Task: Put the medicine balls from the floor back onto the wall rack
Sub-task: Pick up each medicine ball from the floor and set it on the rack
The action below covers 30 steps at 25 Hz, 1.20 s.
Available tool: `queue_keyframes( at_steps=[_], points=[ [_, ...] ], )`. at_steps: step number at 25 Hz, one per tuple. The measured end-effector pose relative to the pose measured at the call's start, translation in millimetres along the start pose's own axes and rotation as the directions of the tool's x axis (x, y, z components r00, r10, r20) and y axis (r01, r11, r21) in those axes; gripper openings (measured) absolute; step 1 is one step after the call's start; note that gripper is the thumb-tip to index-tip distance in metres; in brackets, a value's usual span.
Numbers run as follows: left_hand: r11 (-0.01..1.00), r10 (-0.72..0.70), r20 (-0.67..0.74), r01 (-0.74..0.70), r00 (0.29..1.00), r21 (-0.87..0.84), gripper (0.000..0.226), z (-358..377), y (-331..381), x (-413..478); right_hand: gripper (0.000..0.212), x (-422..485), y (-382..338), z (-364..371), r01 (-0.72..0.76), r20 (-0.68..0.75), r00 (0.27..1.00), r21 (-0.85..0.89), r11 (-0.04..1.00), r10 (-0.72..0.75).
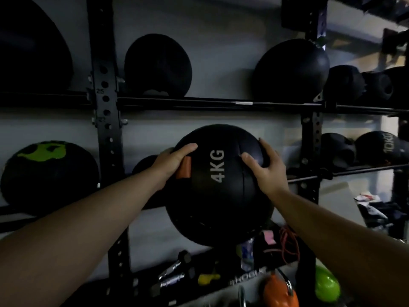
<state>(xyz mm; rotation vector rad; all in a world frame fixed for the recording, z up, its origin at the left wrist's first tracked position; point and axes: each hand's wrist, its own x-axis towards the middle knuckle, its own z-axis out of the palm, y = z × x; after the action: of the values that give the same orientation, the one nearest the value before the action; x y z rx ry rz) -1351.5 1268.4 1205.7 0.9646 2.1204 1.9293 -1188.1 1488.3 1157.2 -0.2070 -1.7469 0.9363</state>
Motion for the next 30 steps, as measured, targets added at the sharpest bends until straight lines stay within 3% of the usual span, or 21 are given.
queue_keyframes(
  at_steps=[5,7,9,12,14,15,17,20,22,24,26,30],
  points=[
    [0.995,-0.075,-0.065,0.070,0.995,-0.068,0.098,28,23,119,0.086,137,39,32,-0.001,-0.102,0.995,0.135,0.991,0.015],
    [0.982,-0.119,-0.078,0.105,0.990,-0.157,0.097,32,30,157,0.061,200,45,49,0.037,-0.067,0.997,0.077,0.996,-0.032],
    [0.987,-0.063,-0.135,0.042,0.989,-0.152,0.093,33,23,175,0.036,251,57,73,0.105,-0.078,0.992,0.022,0.994,-0.103],
    [0.961,0.270,-0.323,-0.234,0.907,0.144,0.094,50,-12,183,0.034,309,80,107,0.195,-0.127,0.973,-0.002,0.981,-0.194],
    [0.806,0.504,-0.243,-0.350,0.829,0.477,0.108,73,-36,181,0.037,337,97,123,0.237,-0.183,0.952,-0.066,0.969,-0.245],
    [0.666,0.594,-0.168,-0.364,0.787,0.651,0.114,86,-44,180,0.038,347,107,128,0.283,-0.230,0.924,-0.128,0.951,-0.306],
    [0.476,0.679,-0.070,-0.366,0.731,0.800,0.115,104,-50,186,0.039,358,124,133,0.413,-0.291,0.838,-0.213,0.886,-0.461],
    [0.517,0.654,-0.091,-0.356,0.751,0.779,0.108,112,-43,208,0.037,360,139,128,0.563,-0.325,0.740,-0.180,0.807,-0.589],
    [0.520,0.670,-0.100,-0.369,0.735,0.770,0.104,105,-41,223,0.030,360,150,122,0.599,-0.153,0.798,0.102,0.794,-0.583],
    [0.495,0.696,-0.087,-0.389,0.713,0.777,0.101,98,-47,230,0.022,347,161,118,0.551,0.136,0.778,0.320,0.770,-0.613],
    [0.491,0.695,-0.089,-0.380,0.714,0.784,0.098,94,-51,231,0.018,338,165,115,0.541,0.261,0.749,0.290,0.789,-0.609],
    [0.560,0.578,-0.112,-0.293,0.808,0.775,0.102,103,-39,215,0.025,316,152,94,0.470,0.328,0.813,0.119,0.874,-0.482]
  ],
)
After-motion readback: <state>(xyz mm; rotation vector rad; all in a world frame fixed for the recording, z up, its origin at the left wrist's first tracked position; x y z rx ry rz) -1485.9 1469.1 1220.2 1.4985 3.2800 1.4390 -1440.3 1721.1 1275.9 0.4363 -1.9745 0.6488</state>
